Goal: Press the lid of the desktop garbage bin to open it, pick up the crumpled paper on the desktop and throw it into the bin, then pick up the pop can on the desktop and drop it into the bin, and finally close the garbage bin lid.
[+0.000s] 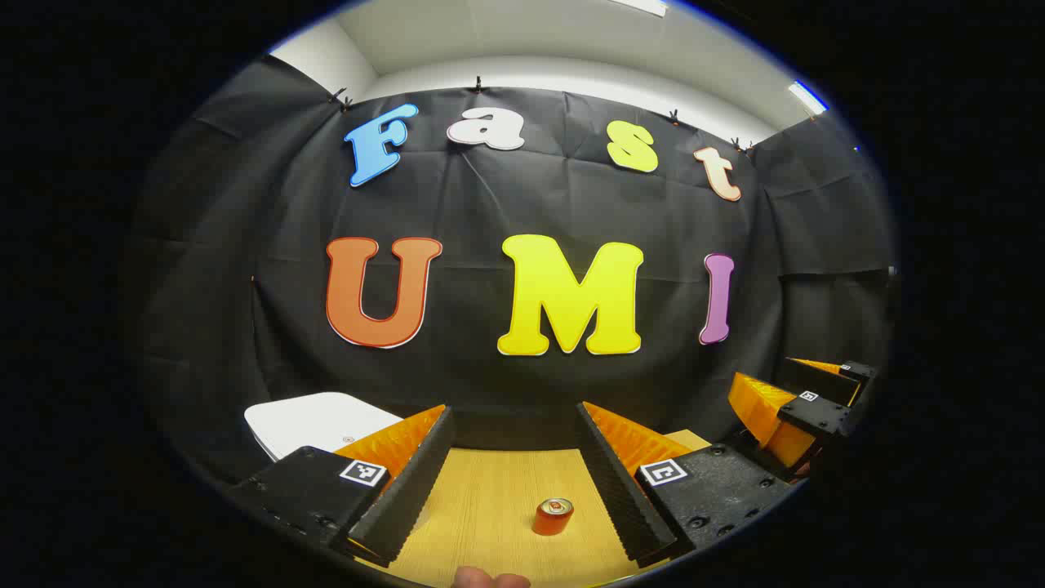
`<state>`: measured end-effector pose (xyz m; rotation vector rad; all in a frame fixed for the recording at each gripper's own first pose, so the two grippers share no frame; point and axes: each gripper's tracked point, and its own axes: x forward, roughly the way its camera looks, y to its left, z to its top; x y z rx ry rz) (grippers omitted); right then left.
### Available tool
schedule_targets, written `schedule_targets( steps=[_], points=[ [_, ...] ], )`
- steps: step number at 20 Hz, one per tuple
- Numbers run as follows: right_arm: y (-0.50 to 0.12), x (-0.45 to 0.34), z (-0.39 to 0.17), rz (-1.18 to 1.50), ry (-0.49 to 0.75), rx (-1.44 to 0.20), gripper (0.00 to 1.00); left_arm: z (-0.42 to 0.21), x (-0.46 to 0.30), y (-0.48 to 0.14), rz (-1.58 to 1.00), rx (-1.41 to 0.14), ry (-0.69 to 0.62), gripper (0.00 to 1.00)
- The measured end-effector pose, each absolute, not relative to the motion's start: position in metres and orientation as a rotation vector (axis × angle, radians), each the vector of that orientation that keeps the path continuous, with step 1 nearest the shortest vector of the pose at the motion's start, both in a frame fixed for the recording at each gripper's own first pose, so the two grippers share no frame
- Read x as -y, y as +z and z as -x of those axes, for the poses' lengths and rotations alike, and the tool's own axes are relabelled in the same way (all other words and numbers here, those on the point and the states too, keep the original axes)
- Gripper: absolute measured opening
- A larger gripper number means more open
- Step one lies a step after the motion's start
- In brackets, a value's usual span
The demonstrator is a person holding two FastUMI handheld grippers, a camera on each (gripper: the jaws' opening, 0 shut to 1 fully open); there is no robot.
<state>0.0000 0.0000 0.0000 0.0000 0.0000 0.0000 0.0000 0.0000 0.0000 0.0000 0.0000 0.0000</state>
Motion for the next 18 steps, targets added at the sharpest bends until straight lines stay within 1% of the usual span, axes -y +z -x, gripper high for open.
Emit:
schedule_targets(
  steps=[1,2,3,7,11,17,18],
  points=[
    [0.000,0.001,0.000,0.000,0.000,-0.001,0.95,0.000,0.000,0.001,0.000,0.003,0.002,0.96],
    [0.000,0.001,0.000,-0.001,0.002,-0.002,0.95,0.000,0.000,0.001,0.000,0.003,0.002,1.00],
    [0.001,0.000,0.000,0.000,0.004,-0.002,0.95,0.000,0.001,0.001,0.000,0.003,0.002,0.96],
    [0.000,0.000,0.000,0.014,0.015,-0.006,0.96,-0.001,0.003,0.010,-0.012,0.024,0.005,0.96],
    [0.004,0.002,-0.001,0.015,0.022,0.003,0.95,-0.007,0.009,0.010,-0.020,0.031,-0.001,0.96],
    [0.004,0.010,-0.011,-0.010,0.007,0.003,0.95,-0.014,0.006,0.010,-0.016,0.032,0.014,0.96],
    [0.006,0.010,-0.010,-0.008,0.008,0.008,0.95,-0.015,0.005,0.010,-0.018,0.032,0.022,1.00]
  ],
)
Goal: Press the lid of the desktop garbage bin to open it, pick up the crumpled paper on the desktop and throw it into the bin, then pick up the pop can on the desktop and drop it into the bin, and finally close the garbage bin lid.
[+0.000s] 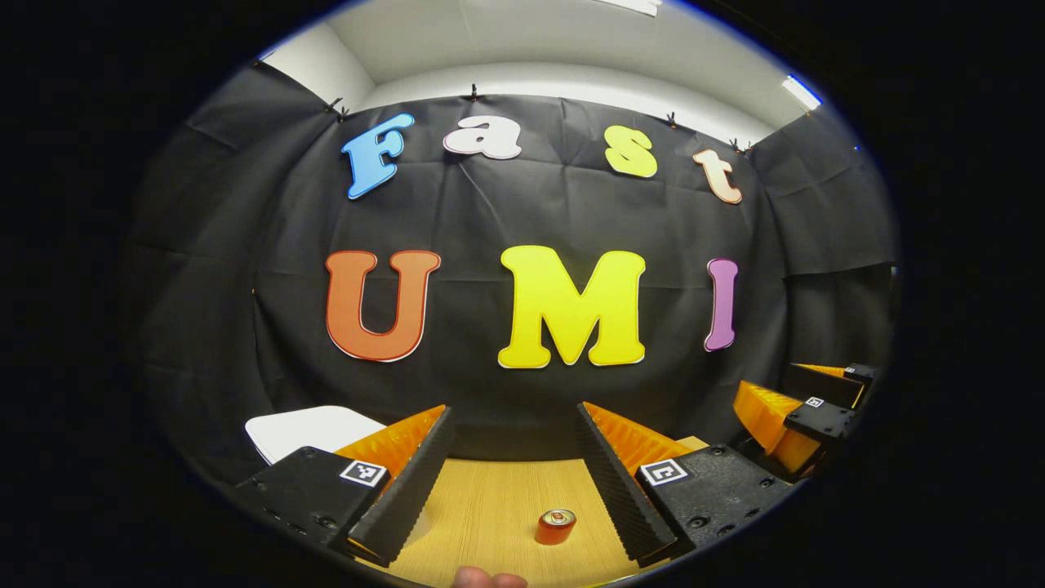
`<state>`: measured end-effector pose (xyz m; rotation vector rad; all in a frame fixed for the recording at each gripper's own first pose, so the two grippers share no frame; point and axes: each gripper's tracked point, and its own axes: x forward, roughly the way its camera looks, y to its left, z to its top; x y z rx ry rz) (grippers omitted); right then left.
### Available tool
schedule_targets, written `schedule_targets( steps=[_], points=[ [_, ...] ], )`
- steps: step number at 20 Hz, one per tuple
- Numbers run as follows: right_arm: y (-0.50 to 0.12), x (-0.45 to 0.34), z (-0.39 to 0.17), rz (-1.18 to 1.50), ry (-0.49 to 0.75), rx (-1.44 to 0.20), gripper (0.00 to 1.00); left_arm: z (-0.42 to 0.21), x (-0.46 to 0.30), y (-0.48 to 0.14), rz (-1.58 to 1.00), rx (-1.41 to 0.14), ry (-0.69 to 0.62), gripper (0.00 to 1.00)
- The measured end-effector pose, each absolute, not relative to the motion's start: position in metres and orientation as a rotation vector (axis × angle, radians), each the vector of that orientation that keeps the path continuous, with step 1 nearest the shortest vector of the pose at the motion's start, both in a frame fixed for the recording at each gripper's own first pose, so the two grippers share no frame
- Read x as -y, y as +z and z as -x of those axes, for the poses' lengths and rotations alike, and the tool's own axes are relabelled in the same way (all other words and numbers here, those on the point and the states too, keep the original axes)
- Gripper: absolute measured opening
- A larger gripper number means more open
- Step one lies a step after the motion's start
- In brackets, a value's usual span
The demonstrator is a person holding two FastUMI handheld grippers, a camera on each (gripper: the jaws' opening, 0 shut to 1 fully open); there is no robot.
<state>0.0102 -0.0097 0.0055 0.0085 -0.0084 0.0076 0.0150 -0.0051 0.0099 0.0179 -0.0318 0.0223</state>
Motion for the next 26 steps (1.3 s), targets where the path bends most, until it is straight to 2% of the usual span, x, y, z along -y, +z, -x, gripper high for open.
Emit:
schedule_targets(
  steps=[1,8,16,26],
  points=[
    [0.006,0.010,-0.010,-0.004,0.010,0.011,0.95,-0.017,0.005,0.009,-0.019,0.029,0.028,0.96],
    [0.000,0.023,-0.016,-0.010,-0.007,0.000,0.95,-0.023,0.008,0.004,-0.025,0.017,0.033,0.96],
    [-0.003,0.038,-0.024,-0.003,-0.007,-0.018,0.95,-0.035,-0.012,0.006,-0.023,0.016,0.101,0.96],
    [-0.011,0.055,-0.039,-0.003,0.009,-0.051,0.96,-0.059,-0.109,0.025,-0.036,0.025,0.361,0.96]
  ],
)
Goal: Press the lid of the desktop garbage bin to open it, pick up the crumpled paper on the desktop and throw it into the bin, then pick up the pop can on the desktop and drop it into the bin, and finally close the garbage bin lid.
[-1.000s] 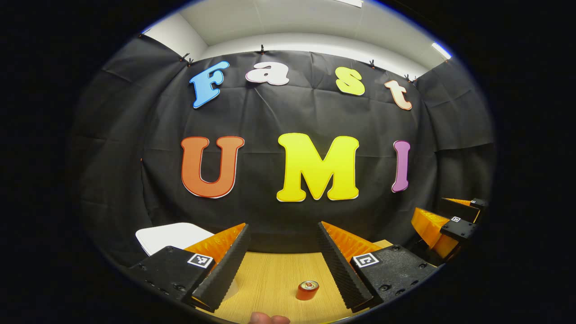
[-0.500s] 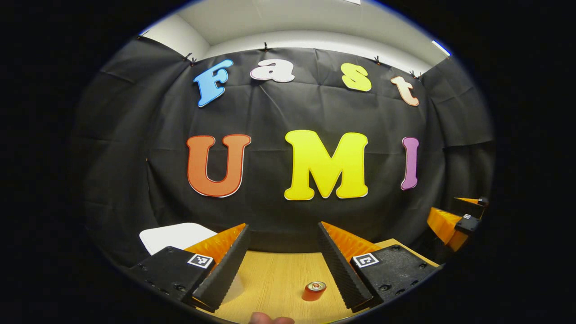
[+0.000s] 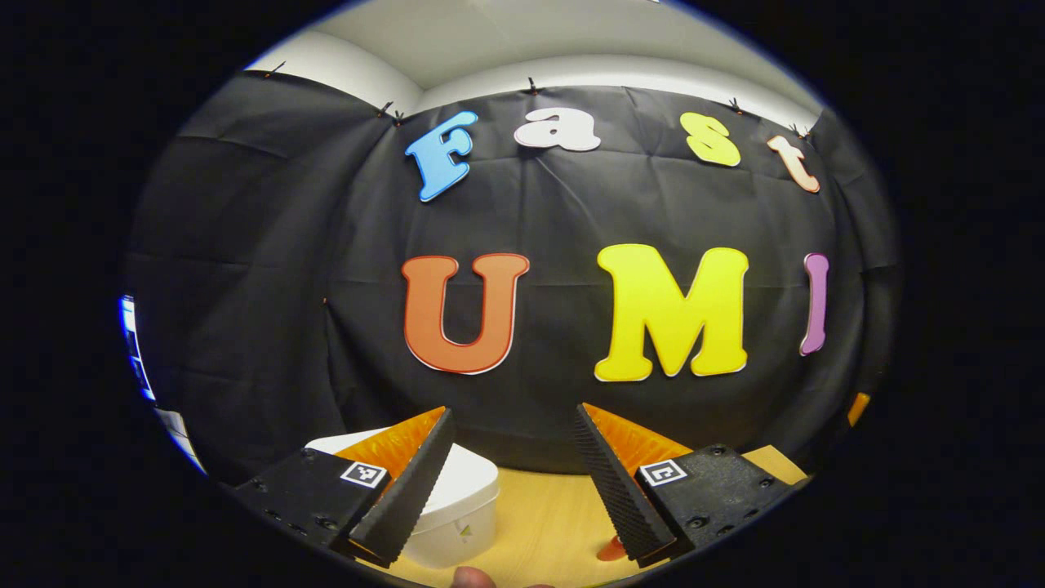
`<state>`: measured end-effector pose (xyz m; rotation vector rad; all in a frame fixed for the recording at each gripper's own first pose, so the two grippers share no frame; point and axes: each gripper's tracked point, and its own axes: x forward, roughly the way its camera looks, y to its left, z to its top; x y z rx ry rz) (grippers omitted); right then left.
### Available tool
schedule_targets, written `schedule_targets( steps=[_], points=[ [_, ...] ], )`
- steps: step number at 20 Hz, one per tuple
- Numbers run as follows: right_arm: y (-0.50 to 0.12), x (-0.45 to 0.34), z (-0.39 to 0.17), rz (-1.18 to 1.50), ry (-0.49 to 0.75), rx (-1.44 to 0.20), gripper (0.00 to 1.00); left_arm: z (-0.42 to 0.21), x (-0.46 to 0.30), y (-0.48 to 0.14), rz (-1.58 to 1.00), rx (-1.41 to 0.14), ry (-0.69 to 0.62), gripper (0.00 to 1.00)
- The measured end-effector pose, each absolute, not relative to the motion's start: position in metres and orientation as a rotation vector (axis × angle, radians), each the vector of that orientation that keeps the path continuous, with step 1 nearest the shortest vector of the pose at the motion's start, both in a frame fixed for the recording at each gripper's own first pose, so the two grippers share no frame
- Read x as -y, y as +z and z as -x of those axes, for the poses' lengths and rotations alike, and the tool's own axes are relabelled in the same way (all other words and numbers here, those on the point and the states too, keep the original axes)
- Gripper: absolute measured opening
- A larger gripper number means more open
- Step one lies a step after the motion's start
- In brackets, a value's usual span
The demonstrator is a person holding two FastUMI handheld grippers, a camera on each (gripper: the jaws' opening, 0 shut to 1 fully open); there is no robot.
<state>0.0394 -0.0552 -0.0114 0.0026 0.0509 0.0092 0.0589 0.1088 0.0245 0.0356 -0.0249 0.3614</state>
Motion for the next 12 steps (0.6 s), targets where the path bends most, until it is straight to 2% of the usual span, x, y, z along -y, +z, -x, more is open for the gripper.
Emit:
schedule_targets(
  steps=[5,10,11,12],
  points=[
    [-0.010,0.055,-0.046,0.010,0.033,-0.061,0.95,-0.063,-0.159,0.012,-0.029,-0.016,0.490,0.93],
    [-0.009,0.059,-0.051,0.030,0.037,-0.062,0.95,-0.069,-0.187,-0.016,-0.019,-0.088,0.559,0.83],
    [-0.009,0.060,-0.052,0.027,0.036,-0.065,0.95,-0.069,-0.191,-0.023,-0.011,-0.105,0.573,0.73],
    [-0.009,0.060,-0.052,0.029,0.035,-0.069,0.95,-0.070,-0.196,-0.031,0.001,-0.121,0.585,0.76]
  ],
)
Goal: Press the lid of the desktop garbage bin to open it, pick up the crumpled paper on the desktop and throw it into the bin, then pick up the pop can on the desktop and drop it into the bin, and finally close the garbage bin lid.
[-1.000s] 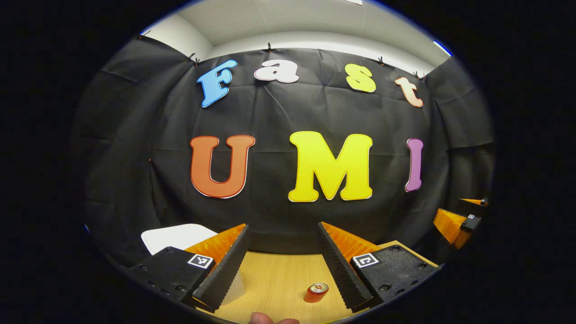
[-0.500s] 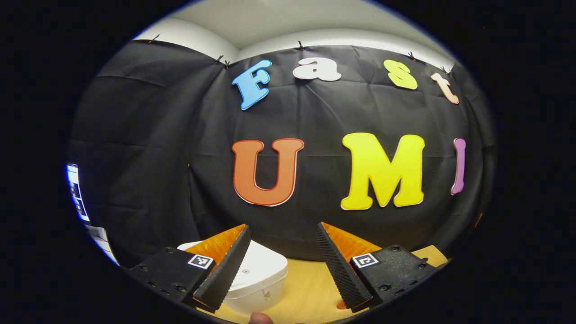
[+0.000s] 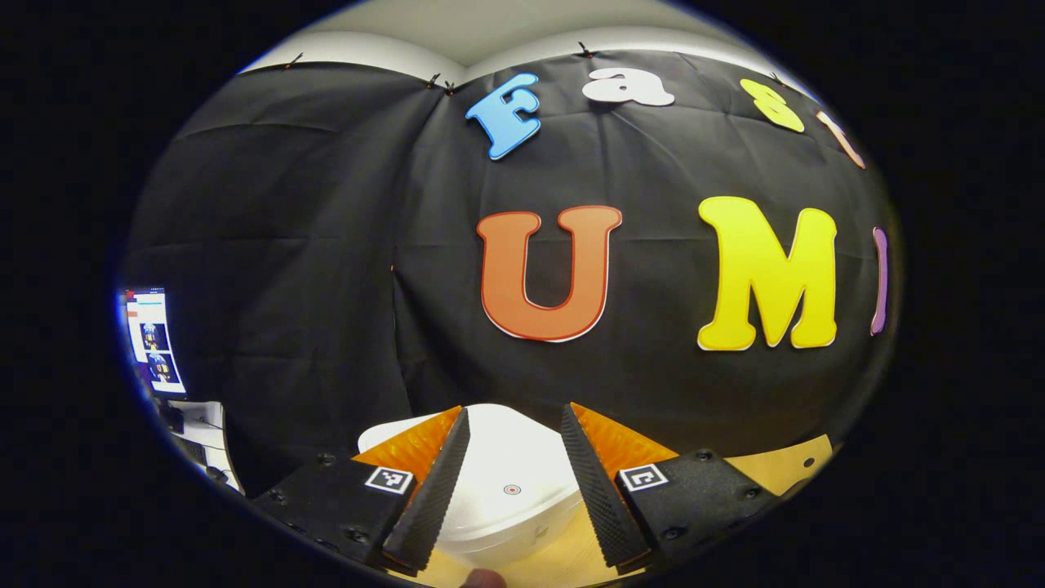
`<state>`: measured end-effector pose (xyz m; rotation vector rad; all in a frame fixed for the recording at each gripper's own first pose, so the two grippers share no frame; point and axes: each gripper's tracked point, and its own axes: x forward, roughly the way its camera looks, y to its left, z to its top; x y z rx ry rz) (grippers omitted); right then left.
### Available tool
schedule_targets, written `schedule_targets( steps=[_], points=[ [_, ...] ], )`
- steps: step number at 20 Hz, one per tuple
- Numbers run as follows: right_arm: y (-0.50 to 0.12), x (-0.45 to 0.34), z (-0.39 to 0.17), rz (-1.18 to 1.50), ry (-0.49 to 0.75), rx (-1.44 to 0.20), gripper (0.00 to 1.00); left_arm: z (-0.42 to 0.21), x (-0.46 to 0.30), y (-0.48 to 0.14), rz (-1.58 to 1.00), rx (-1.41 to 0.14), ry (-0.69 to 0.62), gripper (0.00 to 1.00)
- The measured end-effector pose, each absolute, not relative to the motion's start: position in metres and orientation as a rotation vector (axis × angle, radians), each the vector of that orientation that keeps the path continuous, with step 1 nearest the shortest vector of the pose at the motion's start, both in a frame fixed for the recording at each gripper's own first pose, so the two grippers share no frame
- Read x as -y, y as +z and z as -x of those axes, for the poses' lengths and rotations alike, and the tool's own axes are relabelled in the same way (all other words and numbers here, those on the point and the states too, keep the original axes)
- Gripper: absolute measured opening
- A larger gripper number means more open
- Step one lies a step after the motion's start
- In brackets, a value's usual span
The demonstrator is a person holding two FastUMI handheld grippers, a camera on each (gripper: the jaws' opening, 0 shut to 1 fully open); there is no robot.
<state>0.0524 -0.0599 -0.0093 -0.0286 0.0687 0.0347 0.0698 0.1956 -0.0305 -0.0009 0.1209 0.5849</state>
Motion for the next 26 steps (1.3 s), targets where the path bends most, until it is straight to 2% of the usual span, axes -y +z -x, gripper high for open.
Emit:
schedule_targets(
  steps=[3,9,10,11,13,14,15,16,19,26],
  points=[
    [-0.012,0.062,-0.055,0.043,0.036,-0.079,0.95,-0.073,-0.198,-0.052,0.043,-0.164,0.597,0.63],
    [-0.027,0.063,-0.056,0.041,0.031,-0.118,0.95,-0.075,-0.203,-0.085,0.073,-0.237,0.622,0.50],
    [-0.029,0.064,-0.057,0.039,0.030,-0.121,0.95,-0.074,-0.204,-0.088,0.073,-0.240,0.625,0.55],
    [-0.030,0.063,-0.058,0.039,0.029,-0.125,0.96,-0.075,-0.203,-0.090,0.077,-0.245,0.626,0.45],
    [-0.032,0.062,-0.058,0.037,0.027,-0.131,0.96,-0.074,-0.203,-0.098,0.093,-0.262,0.631,0.40],
    [-0.034,0.062,-0.058,0.036,0.026,-0.132,0.95,-0.074,-0.205,-0.097,0.084,-0.252,0.634,0.39],
    [-0.035,0.062,-0.058,0.037,0.025,-0.134,0.95,-0.074,-0.206,-0.096,0.079,-0.250,0.641,0.43],
    [-0.037,0.061,-0.059,0.036,0.026,-0.137,0.95,-0.072,-0.207,-0.100,0.083,-0.257,0.653,0.34],
    [-0.041,0.060,-0.059,0.026,0.025,-0.153,0.96,-0.069,-0.209,-0.104,0.075,-0.268,0.681,0.23],
    [-0.050,0.046,-0.054,0.046,0.055,-0.164,0.95,-0.069,-0.208,-0.105,0.036,-0.265,0.685,0.16]
  ],
)
